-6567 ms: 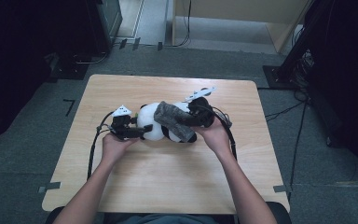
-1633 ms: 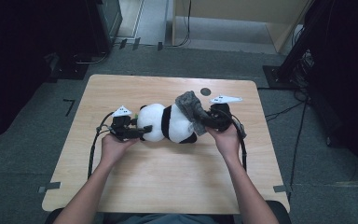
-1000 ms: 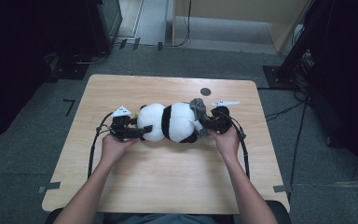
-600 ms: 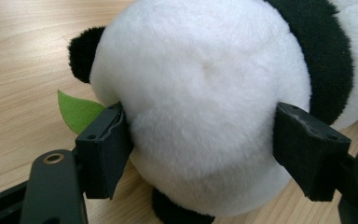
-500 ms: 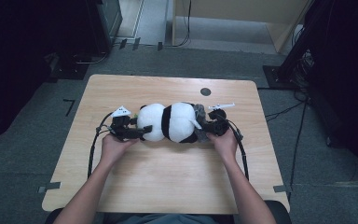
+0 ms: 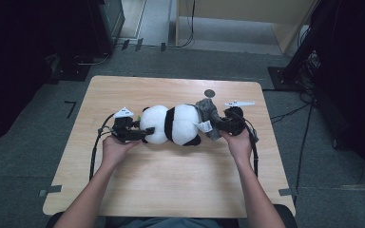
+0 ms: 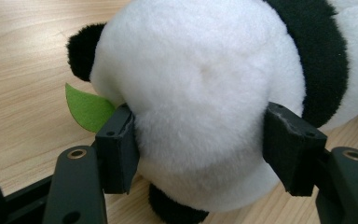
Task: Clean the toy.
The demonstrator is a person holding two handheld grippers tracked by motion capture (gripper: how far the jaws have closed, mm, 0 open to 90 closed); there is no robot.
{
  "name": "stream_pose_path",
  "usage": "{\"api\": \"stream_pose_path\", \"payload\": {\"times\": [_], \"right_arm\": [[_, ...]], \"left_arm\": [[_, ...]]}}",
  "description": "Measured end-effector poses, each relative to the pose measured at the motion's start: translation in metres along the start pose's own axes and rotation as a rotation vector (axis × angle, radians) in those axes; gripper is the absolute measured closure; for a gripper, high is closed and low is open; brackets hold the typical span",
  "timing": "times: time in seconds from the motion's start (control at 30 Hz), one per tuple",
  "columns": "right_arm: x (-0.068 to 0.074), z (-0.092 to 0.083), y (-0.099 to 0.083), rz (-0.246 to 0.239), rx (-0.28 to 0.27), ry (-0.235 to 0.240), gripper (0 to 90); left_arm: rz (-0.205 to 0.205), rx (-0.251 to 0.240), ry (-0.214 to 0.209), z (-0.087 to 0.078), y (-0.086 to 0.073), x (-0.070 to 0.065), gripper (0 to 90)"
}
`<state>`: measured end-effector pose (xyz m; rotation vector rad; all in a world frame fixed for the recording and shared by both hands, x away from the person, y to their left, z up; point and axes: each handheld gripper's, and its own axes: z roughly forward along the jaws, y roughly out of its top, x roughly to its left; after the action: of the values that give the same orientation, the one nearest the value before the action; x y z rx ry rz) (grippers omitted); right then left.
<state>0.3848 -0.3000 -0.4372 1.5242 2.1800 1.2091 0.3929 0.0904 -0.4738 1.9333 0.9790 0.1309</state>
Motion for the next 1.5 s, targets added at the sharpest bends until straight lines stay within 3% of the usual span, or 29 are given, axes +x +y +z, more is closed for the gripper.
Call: {"api": "stream_pose_path", "payload": {"times": [0.13,0.33,0.5,0.7,1.0,1.23,1.5], "right_arm": [[0.008,-0.018,0.013,-0.029,-0.04,0.011,74.4],[0.032,-0.044,0.029,-0.095,-0.087,0.052,74.5],[0.058,-0.05,0.035,-0.165,-0.087,0.109,74.3],[0.088,-0.033,0.03,-0.242,-0.015,0.177,74.0],[0.127,0.01,0.013,-0.34,0.113,0.242,73.9],[0.135,0.03,-0.004,-0.402,0.212,0.257,74.3],[0.15,0.058,-0.014,-0.439,0.267,0.276,74.3]], "left_arm": [[-0.005,0.003,0.001,0.0,0.001,0.0,35.3],[-0.004,0.002,0.006,-0.001,0.001,-0.002,35.3],[-0.001,0.009,0.008,-0.001,0.002,-0.002,35.2],[-0.001,0.015,0.009,-0.001,0.002,-0.002,35.0],[-0.001,0.02,0.008,-0.002,0.003,-0.002,35.1],[-0.007,0.021,0.002,-0.002,0.003,-0.001,35.2],[-0.015,0.021,0.004,-0.002,0.004,-0.002,35.5]]}}
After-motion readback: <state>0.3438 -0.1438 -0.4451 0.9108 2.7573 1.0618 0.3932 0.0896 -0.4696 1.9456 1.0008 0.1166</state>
